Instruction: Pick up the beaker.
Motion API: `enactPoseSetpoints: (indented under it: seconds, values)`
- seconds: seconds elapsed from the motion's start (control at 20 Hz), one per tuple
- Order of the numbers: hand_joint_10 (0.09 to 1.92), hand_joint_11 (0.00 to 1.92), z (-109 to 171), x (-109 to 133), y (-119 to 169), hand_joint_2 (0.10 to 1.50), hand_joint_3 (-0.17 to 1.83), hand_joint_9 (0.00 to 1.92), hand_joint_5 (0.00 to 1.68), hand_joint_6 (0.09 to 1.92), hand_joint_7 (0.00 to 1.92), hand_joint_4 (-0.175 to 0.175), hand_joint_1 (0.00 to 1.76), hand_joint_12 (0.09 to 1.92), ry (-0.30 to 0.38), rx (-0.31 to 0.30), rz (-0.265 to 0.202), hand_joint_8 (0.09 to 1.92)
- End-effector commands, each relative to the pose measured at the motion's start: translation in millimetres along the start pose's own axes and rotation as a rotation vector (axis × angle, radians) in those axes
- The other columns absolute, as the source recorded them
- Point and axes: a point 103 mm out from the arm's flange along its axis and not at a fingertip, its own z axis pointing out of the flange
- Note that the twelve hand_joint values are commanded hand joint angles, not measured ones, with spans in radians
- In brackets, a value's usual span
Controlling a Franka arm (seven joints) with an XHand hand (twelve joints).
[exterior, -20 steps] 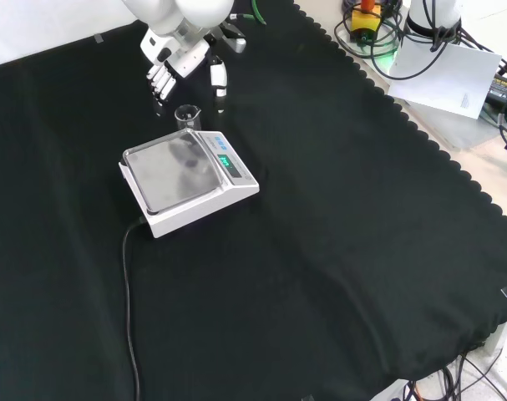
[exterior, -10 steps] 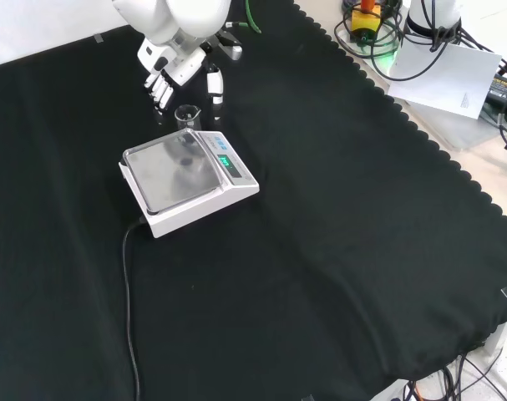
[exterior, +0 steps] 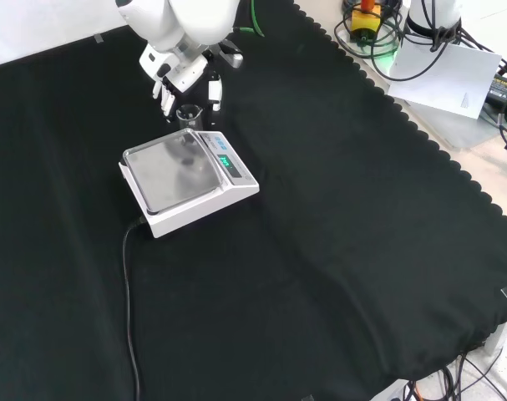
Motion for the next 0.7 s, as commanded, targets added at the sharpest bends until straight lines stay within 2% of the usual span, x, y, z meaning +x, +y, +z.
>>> enactPoseSetpoints:
  seconds: [0.05, 0.1, 0.15, 0.2, 0.35, 0.7]
  values:
    - [0.53, 1.01, -3, 8, -3, 0.85, 0.29, 1.29, 0.98, 0.75, 1.03, -0.005, 0.96, 1.04, 0.019, -0.132, -0.04, 0.68]
    - [0.48, 1.1, -5, 7, -3, 0.9, 0.25, 1.36, 1.04, 0.79, 1.11, 0.067, 1.01, 0.98, 0.024, -0.14, -0.041, 0.65]
    - [0.43, 1.17, -7, 7, -3, 0.93, 0.22, 1.41, 1.07, 0.81, 1.18, 0.104, 1.04, 0.92, 0.021, -0.147, -0.04, 0.62]
    - [0.39, 1.23, -11, 6, -3, 0.95, 0.2, 1.46, 1.09, 0.81, 1.24, 0.118, 1.06, 0.87, 0.015, -0.157, -0.039, 0.58]
    - [0.28, 1.33, -29, 1, -5, 0.96, 0.19, 1.54, 1.12, 0.8, 1.34, 0.114, 1.08, 0.78, -0.017, -0.187, -0.035, 0.49]
    - [0.26, 1.35, -88, -10, -22, 0.95, 0.2, 1.56, 1.12, 0.81, 1.37, 0.106, 1.09, 0.75, -0.128, -0.272, -0.008, 0.47]
